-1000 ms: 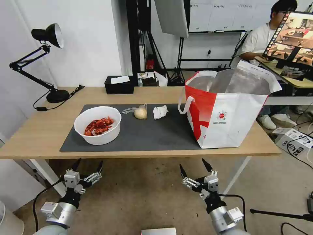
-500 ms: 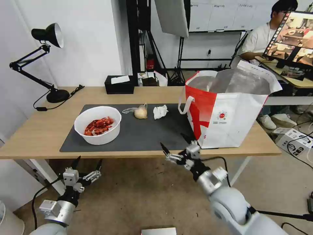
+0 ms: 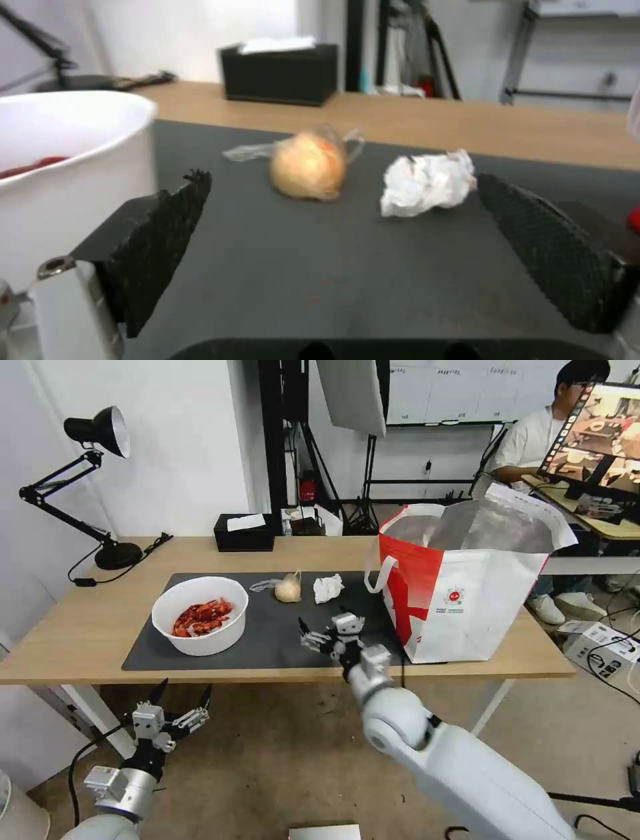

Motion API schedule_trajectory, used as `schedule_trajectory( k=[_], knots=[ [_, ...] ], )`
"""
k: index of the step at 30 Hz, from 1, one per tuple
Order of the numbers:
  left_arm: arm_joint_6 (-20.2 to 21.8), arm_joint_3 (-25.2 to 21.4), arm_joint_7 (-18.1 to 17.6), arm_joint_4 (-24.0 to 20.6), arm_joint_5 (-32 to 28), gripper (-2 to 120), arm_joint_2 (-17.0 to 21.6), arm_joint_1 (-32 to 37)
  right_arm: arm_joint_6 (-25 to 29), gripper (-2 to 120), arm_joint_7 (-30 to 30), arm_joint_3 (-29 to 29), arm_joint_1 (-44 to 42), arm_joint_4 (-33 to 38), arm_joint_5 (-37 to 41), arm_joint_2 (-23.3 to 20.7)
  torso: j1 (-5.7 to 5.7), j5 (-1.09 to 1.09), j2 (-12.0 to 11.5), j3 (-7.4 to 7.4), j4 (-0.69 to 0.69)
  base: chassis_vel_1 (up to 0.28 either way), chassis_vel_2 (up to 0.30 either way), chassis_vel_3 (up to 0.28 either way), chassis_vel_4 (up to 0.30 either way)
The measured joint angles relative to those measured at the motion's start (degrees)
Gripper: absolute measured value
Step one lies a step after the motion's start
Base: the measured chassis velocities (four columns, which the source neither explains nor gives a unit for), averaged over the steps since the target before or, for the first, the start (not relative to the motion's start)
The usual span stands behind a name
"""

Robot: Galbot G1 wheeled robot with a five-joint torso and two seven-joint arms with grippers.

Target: Pick up the trash from the table and place it into the takeout bag.

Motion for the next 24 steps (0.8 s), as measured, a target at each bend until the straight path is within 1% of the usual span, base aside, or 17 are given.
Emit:
schedule_trajectory(
  k=[1, 2, 4, 7, 9, 11, 12, 14, 19, 21, 22, 24],
  knots=[
    [0.0, 0.0, 0.0, 0.0, 0.0, 100, 0.0, 0.0, -0.9, 100, 2.3, -0.4, 1.2, -1.1, 1.0, 1.3, 0.00, 0.00, 0.0, 0.00, 0.00, 0.000, 0.000, 0.000, 0.000],
    [0.0, 0.0, 0.0, 0.0, 0.0, 100, 0.0, 0.0, -0.9, 100, 2.3, -0.4, 1.2, -1.1, 1.0, 1.3, 0.00, 0.00, 0.0, 0.00, 0.00, 0.000, 0.000, 0.000, 0.000],
    [0.1, 0.0, -0.1, 0.0, 0.0, 100, 0.0, 0.0, -2.8, 100, 6.9, -1.2, 3.7, -3.6, 3.5, 3.7, 0.00, 0.00, 0.0, 0.00, 0.00, 0.000, 0.000, 0.000, 0.000],
    [0.1, 0.0, -0.1, 0.0, 0.0, 100, 0.0, 0.0, -3.6, 100, 8.7, -1.5, 4.7, -4.6, 4.4, 4.6, 0.00, 0.00, 0.0, 0.00, 0.00, 0.000, 0.000, 0.000, 0.000],
    [0.1, 0.0, -0.1, 0.2, 0.0, 100, 0.0, 0.1, -5.2, 100, 12.6, -2.0, 7.5, -7.9, 6.6, 6.8, 0.00, 0.00, 0.0, 0.00, 0.00, 0.000, 0.000, 0.000, 0.000],
    [0.1, 0.0, -0.1, 0.2, 0.0, 100, 0.1, 0.1, -5.4, 100, 13.0, -2.0, 7.8, -8.2, 6.9, 7.1, 0.00, 0.00, 0.0, 0.00, 0.00, 0.000, 0.000, 0.000, 0.000],
    [0.1, 0.2, -0.1, 0.4, -0.1, 100, 0.0, 0.1, -6.3, 100, 14.7, -2.3, 9.5, -10.2, 8.3, 8.2, 0.00, -0.01, 0.0, 0.00, 0.00, 0.000, 0.000, 0.000, 0.000],
    [0.1, 0.4, -0.1, 0.7, -0.1, 100, 0.0, 0.0, -7.3, 100, 16.3, -2.6, 11.4, -12.7, 9.8, 9.7, 0.00, 0.00, 0.0, 0.00, 0.00, 0.000, 0.000, 0.000, 0.000],
    [0.1, 0.7, -0.2, 0.8, -0.1, 100, 0.0, -0.2, -8.4, 100, 18.0, -2.7, 13.2, -14.9, 11.3, 11.3, 0.00, 0.00, 0.0, 0.00, 0.00, 0.000, 0.000, 0.000, 0.000],
    [0.1, 1.1, -0.2, 0.8, -0.3, 100, 0.0, -0.6, -9.9, 100, 19.9, -2.7, 15.3, -18.3, 13.1, 13.4, 0.00, 0.00, 0.0, 0.00, 0.00, 0.000, 0.000, 0.000, 0.000],
    [0.1, 1.1, -0.2, 0.8, -0.3, 100, 0.0, -0.6, -9.9, 100, 19.9, -2.7, 15.3, -18.3, 13.1, 13.4, 0.00, 0.00, 0.0, 0.00, 0.00, 0.000, 0.000, 0.000, 0.000],
    [0.1, 1.3, -0.2, 0.8, -0.5, 100, 0.0, -0.9, -10.6, 100, 20.1, -2.5, 16.7, -21.1, 13.5, 15.1, 0.00, 0.00, 0.0, 0.00, 0.00, 0.000, 0.000, 0.000, 0.000]
  ],
)
